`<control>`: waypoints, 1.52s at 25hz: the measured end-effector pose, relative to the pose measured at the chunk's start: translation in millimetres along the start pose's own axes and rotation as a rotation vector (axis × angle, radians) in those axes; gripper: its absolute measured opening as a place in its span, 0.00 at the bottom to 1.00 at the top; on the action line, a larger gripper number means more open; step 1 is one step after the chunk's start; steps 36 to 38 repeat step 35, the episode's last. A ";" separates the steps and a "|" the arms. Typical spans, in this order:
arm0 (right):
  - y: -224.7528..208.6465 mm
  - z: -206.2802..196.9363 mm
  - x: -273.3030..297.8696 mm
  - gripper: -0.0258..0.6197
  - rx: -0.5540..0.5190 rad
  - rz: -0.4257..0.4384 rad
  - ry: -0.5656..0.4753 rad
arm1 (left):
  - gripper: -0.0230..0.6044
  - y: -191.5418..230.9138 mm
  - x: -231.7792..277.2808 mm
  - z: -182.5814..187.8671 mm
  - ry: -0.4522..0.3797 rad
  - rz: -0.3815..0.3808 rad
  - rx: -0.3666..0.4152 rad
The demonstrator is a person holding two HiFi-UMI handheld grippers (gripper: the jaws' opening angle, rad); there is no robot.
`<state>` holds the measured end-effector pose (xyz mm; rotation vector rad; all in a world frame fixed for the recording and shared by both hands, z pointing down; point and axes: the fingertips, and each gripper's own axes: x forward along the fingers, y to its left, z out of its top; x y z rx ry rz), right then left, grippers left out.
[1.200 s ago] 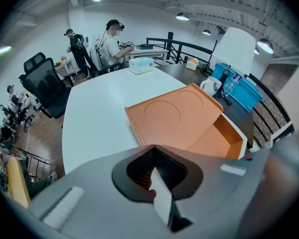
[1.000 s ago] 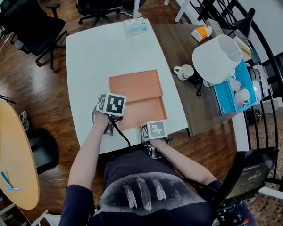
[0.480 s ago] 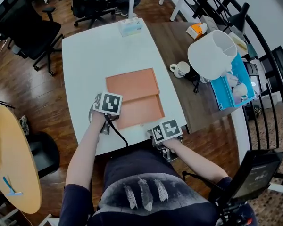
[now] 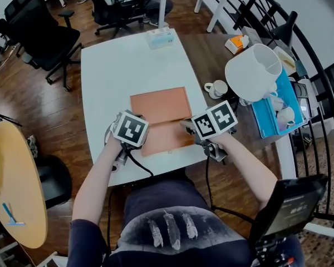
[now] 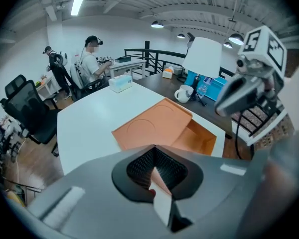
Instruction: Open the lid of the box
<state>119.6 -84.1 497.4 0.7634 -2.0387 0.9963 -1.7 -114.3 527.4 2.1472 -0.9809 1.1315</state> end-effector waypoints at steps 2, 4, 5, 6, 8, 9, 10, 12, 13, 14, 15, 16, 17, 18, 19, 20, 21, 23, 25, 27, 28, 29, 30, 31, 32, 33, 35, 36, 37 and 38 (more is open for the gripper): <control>-4.5 15.3 -5.3 0.04 -0.013 0.025 -0.021 | 0.06 -3.5 -7.5 -3.3 0.014 -0.011 0.031; -8.3 23.4 -6.8 0.04 -0.021 0.033 -0.030 | 0.06 -3.4 -11.7 -9.4 0.029 -0.013 0.046; -9.0 25.2 -6.6 0.04 -0.025 0.036 -0.031 | 0.06 -3.7 -12.5 -12.8 0.034 -0.020 0.046; -8.9 25.9 -5.9 0.04 -0.029 0.040 -0.030 | 0.06 -3.7 -13.1 -15.9 0.038 -0.027 0.043; -8.7 25.2 -3.6 0.04 -0.042 0.042 -0.027 | 0.06 -2.8 -13.8 -21.3 0.043 -0.037 0.031; -9.5 24.4 -2.6 0.04 -0.054 0.039 -0.024 | 0.06 -2.1 -13.8 -23.1 0.046 -0.038 0.025; -10.6 23.4 -1.7 0.04 -0.068 0.035 -0.019 | 0.06 -1.4 -13.6 -24.4 0.049 -0.038 0.020; -13.0 21.7 -0.4 0.04 -0.094 0.025 -0.011 | 0.06 -1.4 -13.1 -26.1 0.051 -0.042 0.010; -13.8 21.2 -0.1 0.04 -0.100 0.026 -0.010 | 0.06 -2.2 -12.7 -26.2 0.051 -0.046 0.007; -14.2 21.1 -0.1 0.04 -0.103 0.030 -0.010 | 0.06 -3.1 -12.3 -26.0 0.049 -0.050 0.005; -14.5 21.5 -0.3 0.04 -0.104 0.035 -0.011 | 0.06 -3.9 -12.1 -25.5 0.048 -0.054 0.004; -15.1 22.6 -0.7 0.04 -0.105 0.039 -0.013 | 0.06 -4.4 -12.2 -24.9 0.046 -0.057 0.004; -15.8 24.1 -1.4 0.04 -0.105 0.041 -0.016 | 0.06 -4.8 -12.2 -24.5 0.045 -0.060 0.004; -16.7 25.5 -2.2 0.04 -0.103 0.044 -0.019 | 0.06 -5.1 -12.1 -24.6 0.046 -0.061 0.005; -17.4 26.3 -2.9 0.04 -0.100 0.047 -0.021 | 0.06 -5.3 -11.9 -25.1 0.048 -0.061 0.006; -17.9 26.7 -3.2 0.04 -0.098 0.050 -0.020 | 0.06 -5.0 -11.6 -25.6 0.051 -0.059 0.007; -18.2 26.7 -3.2 0.04 -0.101 0.052 -0.018 | 0.06 -4.2 -11.5 -25.8 0.052 -0.056 0.009; -18.1 27.1 -2.3 0.04 -0.110 0.055 -0.010 | 0.06 -2.5 -12.0 -24.8 0.049 -0.052 0.008; -17.1 27.8 -1.0 0.04 -0.115 0.062 -0.005 | 0.06 -1.7 -12.3 -23.6 0.047 -0.054 0.007; -16.2 27.8 1.1 0.04 -0.116 0.070 0.002 | 0.06 0.3 -12.3 -23.3 0.050 -0.051 0.006; -15.6 26.9 2.2 0.04 -0.117 0.073 0.006 | 0.06 0.9 -12.5 -23.0 0.050 -0.052 0.004; -15.0 25.6 3.3 0.04 -0.118 0.075 0.012 | 0.06 1.2 -12.9 -22.7 0.049 -0.055 0.001; -14.6 24.1 4.2 0.04 -0.118 0.077 0.017 | 0.06 1.3 -13.5 -22.5 0.049 -0.057 -0.002; -14.4 22.8 5.0 0.04 -0.118 0.077 0.022 | 0.06 1.6 -14.2 -22.7 0.050 -0.057 -0.003; -14.4 21.9 5.7 0.04 -0.117 0.075 0.025 | 0.06 2.0 -14.9 -23.3 0.053 -0.057 -0.003; -14.5 21.3 6.2 0.04 -0.117 0.073 0.028 | 0.06 2.5 -15.5 -24.2 0.057 -0.056 -0.002; -14.6 20.5 7.0 0.04 -0.117 0.070 0.032 | 0.06 3.8 -16.7 -26.1 0.064 -0.053 0.000; -14.6 20.5 7.0 0.04 -0.117 0.070 0.032 | 0.06 3.8 -16.7 -26.1 0.064 -0.053 0.000; -14.6 20.5 7.0 0.04 -0.117 0.070 0.032 | 0.06 3.8 -16.7 -26.1 0.064 -0.053 0.000; -14.6 20.5 7.0 0.04 -0.117 0.070 0.032 | 0.06 3.8 -16.7 -26.1 0.064 -0.053 0.000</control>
